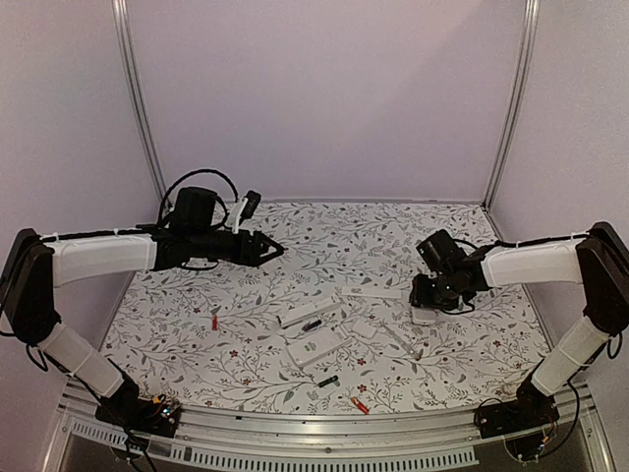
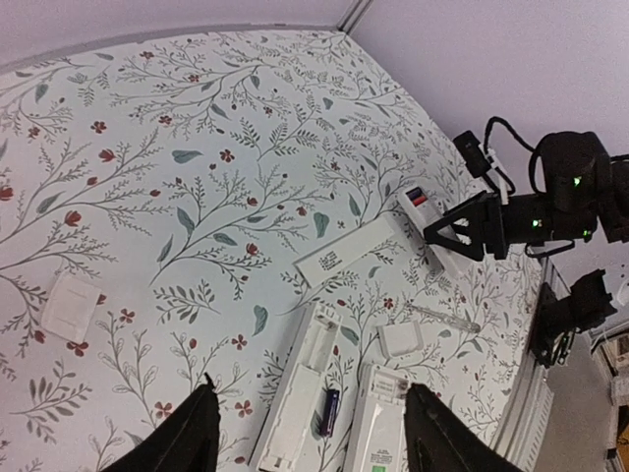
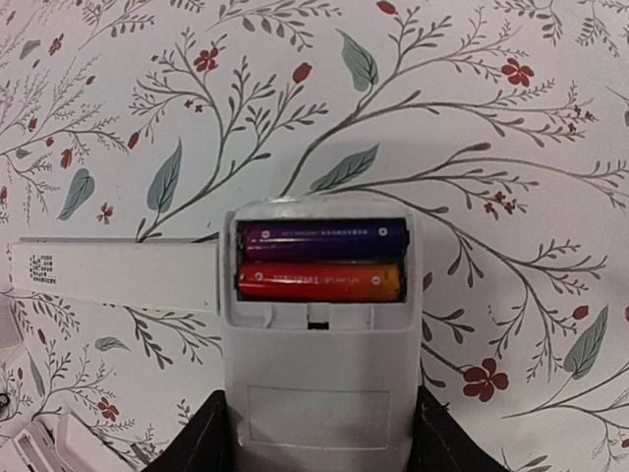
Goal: Unload the batteries from the remote control
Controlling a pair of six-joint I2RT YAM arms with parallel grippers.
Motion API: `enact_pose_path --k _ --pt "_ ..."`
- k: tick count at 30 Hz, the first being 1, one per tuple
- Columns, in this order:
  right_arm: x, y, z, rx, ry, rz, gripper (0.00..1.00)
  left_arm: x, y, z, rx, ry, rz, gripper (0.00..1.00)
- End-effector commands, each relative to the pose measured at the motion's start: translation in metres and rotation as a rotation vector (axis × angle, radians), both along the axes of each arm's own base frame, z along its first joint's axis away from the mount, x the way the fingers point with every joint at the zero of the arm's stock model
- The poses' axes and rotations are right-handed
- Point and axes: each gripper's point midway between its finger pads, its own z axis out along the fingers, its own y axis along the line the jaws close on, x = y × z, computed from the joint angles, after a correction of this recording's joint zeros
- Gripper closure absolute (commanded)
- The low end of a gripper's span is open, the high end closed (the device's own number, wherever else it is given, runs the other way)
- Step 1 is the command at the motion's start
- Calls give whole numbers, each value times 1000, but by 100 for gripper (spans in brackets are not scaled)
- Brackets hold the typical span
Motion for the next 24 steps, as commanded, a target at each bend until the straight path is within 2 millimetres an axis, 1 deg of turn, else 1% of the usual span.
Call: enact_pose_path --k 1,5,9,14,18,19,21,24 --pt "5 -8 -13 2 35 -122 75 -8 0 3 30 -9 -12 36" --pt "7 -5 -22 11 61 -159 75 -10 -1 5 41 -16 -16 36" --pt "11 0 -26 39 68 -183 74 -13 -3 8 39 -16 -24 35" --pt "17 20 -30 123 82 -182 72 -19 -6 13 30 -21 -39 35" --pt "25 35 -33 113 89 -168 71 -20 -5 17 28 -32 -37 34" --pt "28 41 -32 116 86 -160 71 -21 -5 17 30 -33 -38 34" --pt "31 51 -31 115 86 -145 68 -21 -5 17 32 -32 -38 34" --pt "34 63 -33 107 90 -130 61 -22 -7 16 35 -29 -42 34"
